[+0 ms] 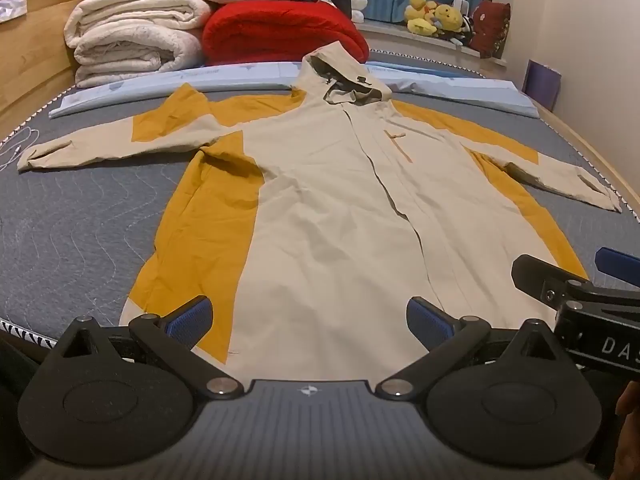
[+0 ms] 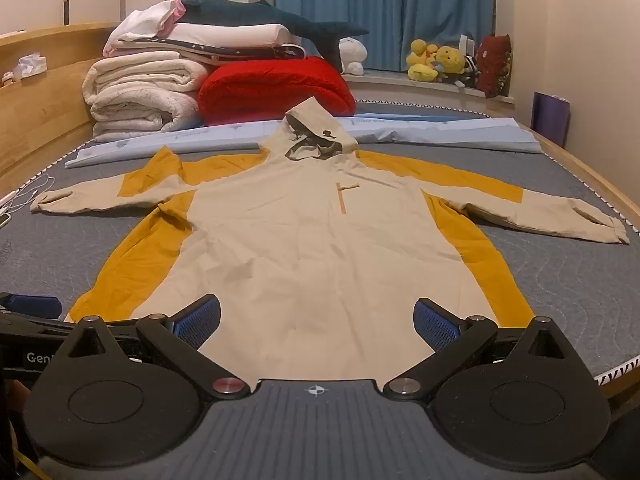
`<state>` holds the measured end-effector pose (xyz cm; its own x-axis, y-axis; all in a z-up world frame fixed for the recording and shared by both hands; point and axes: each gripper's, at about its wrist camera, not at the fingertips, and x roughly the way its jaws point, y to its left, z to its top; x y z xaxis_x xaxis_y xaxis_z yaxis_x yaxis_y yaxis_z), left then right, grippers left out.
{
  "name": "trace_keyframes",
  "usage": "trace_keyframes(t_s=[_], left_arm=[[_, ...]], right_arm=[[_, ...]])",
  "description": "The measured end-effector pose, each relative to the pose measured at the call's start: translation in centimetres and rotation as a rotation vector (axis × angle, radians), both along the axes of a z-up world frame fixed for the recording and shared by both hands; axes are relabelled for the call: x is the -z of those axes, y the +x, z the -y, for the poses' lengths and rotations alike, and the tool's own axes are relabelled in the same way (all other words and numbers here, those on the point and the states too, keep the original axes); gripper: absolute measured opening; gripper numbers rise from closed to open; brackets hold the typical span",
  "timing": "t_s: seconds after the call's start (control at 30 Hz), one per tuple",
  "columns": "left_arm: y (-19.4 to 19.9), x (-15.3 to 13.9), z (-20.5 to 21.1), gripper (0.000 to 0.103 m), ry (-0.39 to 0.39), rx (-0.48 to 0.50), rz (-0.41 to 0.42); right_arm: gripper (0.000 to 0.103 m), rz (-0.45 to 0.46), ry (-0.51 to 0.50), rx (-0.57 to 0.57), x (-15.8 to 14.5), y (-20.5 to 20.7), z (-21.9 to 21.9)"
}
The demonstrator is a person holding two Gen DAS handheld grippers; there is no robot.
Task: Fold large clothes
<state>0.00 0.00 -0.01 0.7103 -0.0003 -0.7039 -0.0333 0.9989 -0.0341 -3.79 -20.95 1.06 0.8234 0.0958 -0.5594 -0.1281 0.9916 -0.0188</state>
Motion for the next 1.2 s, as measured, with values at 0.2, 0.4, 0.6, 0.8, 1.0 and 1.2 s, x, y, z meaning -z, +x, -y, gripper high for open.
trace_keyframes(t_s=[0.2, 0.4, 0.6, 0.8, 1.0, 1.2], left_arm=[[0.00, 0.01, 0.12, 0.103, 0.002, 0.000, 0.002], [0.04, 0.00, 0.08, 0.103, 0.000, 0.000, 0.000], [0.07, 0.04, 0.03, 0.103, -0.001, 0.000, -0.001], [0.06, 0.07, 0.06, 0.103, -0.003, 0.000, -0.002], [0.04, 0.66, -0.28, 0.103, -0.004, 0.000, -0.005], [0.24, 0.63, -0.33, 0.103, -0.006, -0.001, -0.003]], right_arm=[[0.102, 0.000, 0.001, 0.000, 0.00, 0.00, 0.05], [0.102, 0.000, 0.001, -0.001, -0.01, -0.01, 0.03], [0.102, 0.000, 0.002, 0.000, -0.01, 0.00, 0.00], [0.102, -0.001, 0.002, 0.000, 0.00, 0.00, 0.01], [0.102, -0.001, 0.001, -0.001, 0.04, 0.00, 0.04], [0.102, -0.002, 0.002, -0.001, 0.02, 0.01, 0.05]])
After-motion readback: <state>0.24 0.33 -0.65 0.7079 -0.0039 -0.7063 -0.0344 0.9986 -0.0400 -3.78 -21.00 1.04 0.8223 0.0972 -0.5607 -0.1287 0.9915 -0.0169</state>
